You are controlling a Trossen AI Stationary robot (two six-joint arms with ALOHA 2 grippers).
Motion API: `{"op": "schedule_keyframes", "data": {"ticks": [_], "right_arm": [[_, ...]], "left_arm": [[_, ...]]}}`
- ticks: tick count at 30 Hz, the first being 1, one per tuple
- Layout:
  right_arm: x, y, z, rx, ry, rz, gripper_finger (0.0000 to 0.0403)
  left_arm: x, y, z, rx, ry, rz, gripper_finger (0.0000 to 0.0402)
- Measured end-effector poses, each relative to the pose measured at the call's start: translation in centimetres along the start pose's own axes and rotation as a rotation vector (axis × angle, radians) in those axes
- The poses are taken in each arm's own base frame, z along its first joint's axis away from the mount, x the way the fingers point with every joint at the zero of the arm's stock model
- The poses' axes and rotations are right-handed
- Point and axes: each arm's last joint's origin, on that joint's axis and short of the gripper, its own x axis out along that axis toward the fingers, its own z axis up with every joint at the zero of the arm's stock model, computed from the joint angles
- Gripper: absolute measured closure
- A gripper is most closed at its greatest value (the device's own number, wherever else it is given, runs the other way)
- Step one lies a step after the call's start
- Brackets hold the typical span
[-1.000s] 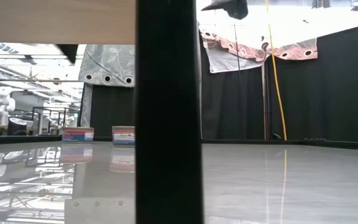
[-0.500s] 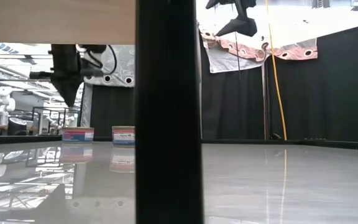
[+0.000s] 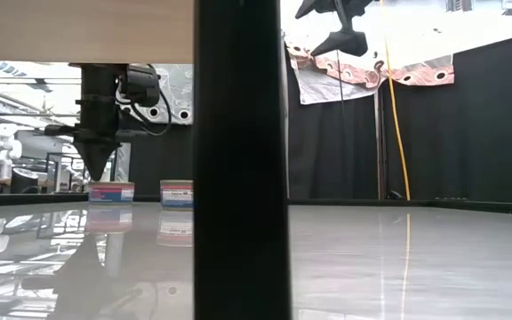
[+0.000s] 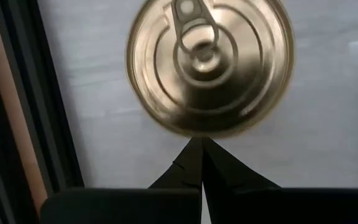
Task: Stack canned seafood by type on shelf
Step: Stack the blue pink tuna can on top of the other blue pink tuna cans on the shelf
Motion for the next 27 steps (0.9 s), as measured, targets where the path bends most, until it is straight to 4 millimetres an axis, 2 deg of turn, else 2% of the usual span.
{"op": "schedule_keyframes", "data": {"ticks": [4, 10, 27], "right_arm": [[0.0, 0.1, 0.0, 0.013, 0.001, 0.002, 0.0062], [0.0, 0.1, 0.0, 0.035, 0.001, 0.002, 0.0062], [0.0, 0.2, 0.2, 0.023, -0.020, 0.013, 0.0062]], "left_arm": [[0.4, -0.3, 0.4, 0.019, -0.028, 0.008, 0.0401], [-0.2, -0.4, 0.2, 0.019, -0.033, -0.031, 0.0401], [1.2, -0.9, 0.2, 0.070, 0.030, 0.030, 0.0401]]}}
